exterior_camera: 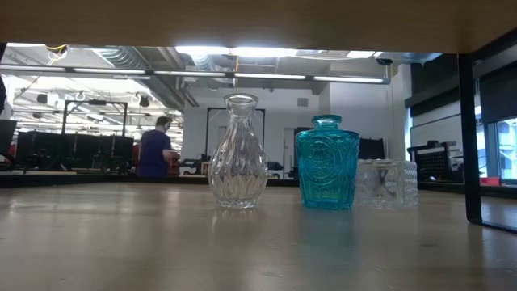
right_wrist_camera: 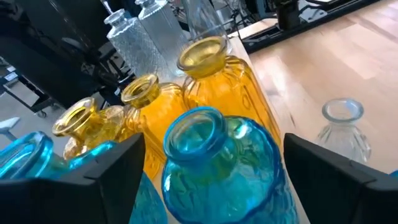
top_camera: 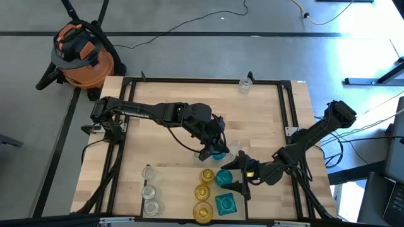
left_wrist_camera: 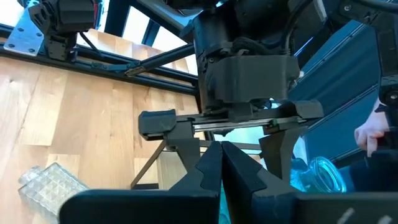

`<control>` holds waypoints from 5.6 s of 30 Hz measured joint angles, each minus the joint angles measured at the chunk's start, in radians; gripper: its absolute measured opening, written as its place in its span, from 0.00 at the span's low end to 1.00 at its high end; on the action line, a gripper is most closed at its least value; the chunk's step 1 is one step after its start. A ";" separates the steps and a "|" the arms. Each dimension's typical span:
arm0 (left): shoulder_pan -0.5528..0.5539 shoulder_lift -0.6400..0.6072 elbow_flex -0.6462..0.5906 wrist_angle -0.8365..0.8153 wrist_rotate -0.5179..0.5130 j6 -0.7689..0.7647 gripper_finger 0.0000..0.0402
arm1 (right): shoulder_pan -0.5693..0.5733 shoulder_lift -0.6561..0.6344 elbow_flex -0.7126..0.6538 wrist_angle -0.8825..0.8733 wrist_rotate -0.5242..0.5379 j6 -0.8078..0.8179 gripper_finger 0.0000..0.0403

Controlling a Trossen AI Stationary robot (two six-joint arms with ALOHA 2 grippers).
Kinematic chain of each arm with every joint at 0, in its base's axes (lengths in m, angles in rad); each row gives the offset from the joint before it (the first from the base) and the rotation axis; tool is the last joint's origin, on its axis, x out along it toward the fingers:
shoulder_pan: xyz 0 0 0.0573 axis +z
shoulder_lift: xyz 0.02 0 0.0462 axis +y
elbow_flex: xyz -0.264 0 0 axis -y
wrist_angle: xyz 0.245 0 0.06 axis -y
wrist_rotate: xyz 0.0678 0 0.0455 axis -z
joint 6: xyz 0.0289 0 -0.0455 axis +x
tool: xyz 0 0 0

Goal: Sort vases onto shelf
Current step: Put the blue vase on the shelf aligned with the other blue vase

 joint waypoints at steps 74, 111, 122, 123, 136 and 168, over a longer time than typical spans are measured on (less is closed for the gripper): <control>0.002 0.000 0.000 -0.005 -0.001 0.073 0.00 | -0.161 -0.001 0.001 -0.238 -0.262 0.007 0.83; 0.095 -0.142 -0.001 -0.031 0.001 0.103 0.00 | -0.256 -0.122 0.000 -0.291 -0.190 0.055 0.83; 0.199 -0.285 0.000 -0.626 -0.068 0.335 0.00 | -0.454 -0.047 0.239 -0.749 -0.404 -0.279 0.83; 0.203 -0.286 0.000 -0.659 -0.077 0.348 0.00 | -0.454 -0.034 0.265 -0.763 -0.392 -0.334 0.83; 0.251 -0.296 -0.186 -0.750 -0.091 0.446 0.00 | -0.559 0.105 0.297 -0.707 -0.555 -0.470 0.76; 0.187 -0.305 -0.424 -0.626 0.079 0.337 0.00 | -0.506 0.298 0.265 -0.707 -0.532 -0.494 0.46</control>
